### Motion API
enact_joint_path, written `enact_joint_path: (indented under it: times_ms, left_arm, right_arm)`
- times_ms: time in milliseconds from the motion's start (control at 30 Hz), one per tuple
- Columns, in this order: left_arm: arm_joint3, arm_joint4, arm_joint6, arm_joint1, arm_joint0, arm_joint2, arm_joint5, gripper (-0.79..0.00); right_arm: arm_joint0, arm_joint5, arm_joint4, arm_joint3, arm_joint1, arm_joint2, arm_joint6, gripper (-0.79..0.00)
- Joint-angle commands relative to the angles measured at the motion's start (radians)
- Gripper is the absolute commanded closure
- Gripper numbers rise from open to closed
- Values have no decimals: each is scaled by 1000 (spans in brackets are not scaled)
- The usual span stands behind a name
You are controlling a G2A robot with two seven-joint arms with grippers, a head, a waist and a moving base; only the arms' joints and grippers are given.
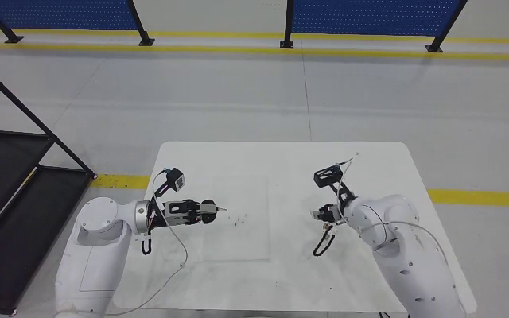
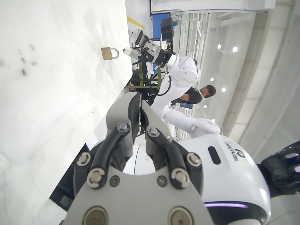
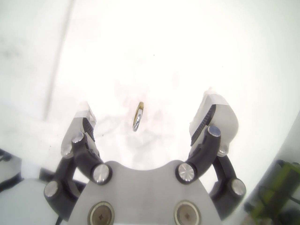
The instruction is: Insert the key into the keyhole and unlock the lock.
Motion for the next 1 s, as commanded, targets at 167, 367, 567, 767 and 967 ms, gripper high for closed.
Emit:
enact_joint_path:
  times_ms: [167, 367, 567, 767, 967]
  left_arm:
    - [0, 0, 0, 0, 0, 0, 0, 0]
    - [0, 0, 0, 0, 0, 0, 0, 0]
    - [0, 0, 0, 0, 0, 0, 0, 0]
    - [0, 0, 0, 0, 0, 0, 0, 0]
    - [0, 0, 0, 0, 0, 0, 0, 0]
  right_arm:
    - [90, -15, 59, 111, -4, -76, 72, -785]
    - [141, 17, 140, 187, 13, -140, 72, -785]
    - [174, 74, 190, 202, 46, -202, 72, -785]
    - [185, 161, 209, 200, 83, -265, 72, -785]
    - [201, 213, 256, 193, 115, -320, 72, -785]
